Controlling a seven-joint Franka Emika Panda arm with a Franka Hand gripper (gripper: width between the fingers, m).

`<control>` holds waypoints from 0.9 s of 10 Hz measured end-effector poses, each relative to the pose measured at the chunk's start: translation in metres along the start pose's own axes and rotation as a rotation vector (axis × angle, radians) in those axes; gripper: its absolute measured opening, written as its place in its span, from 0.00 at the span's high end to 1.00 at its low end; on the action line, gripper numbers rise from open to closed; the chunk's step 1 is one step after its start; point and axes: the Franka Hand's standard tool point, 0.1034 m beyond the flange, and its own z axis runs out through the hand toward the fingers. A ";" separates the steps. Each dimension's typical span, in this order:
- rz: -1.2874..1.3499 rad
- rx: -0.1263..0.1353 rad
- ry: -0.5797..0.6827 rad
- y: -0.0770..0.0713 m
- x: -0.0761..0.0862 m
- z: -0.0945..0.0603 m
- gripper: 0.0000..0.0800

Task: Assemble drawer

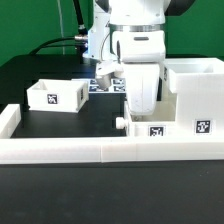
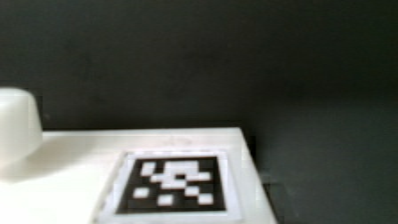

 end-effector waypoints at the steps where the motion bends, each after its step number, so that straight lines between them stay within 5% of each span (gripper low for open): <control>1: 0.000 0.000 0.000 0.000 0.000 0.000 0.95; 3: 0.001 0.000 0.000 0.000 0.000 0.000 0.95; 5: 0.023 -0.006 0.000 0.005 0.005 -0.008 0.56; 6: 0.025 -0.016 -0.001 0.008 0.006 -0.016 0.56; 7: 0.031 -0.020 -0.002 0.010 0.007 -0.022 0.31; 9: 0.040 -0.023 -0.007 0.014 0.007 -0.037 0.23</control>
Offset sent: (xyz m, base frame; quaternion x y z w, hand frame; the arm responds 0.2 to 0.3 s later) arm 0.0000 0.0000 0.0000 0.0000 0.0000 0.0000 1.0000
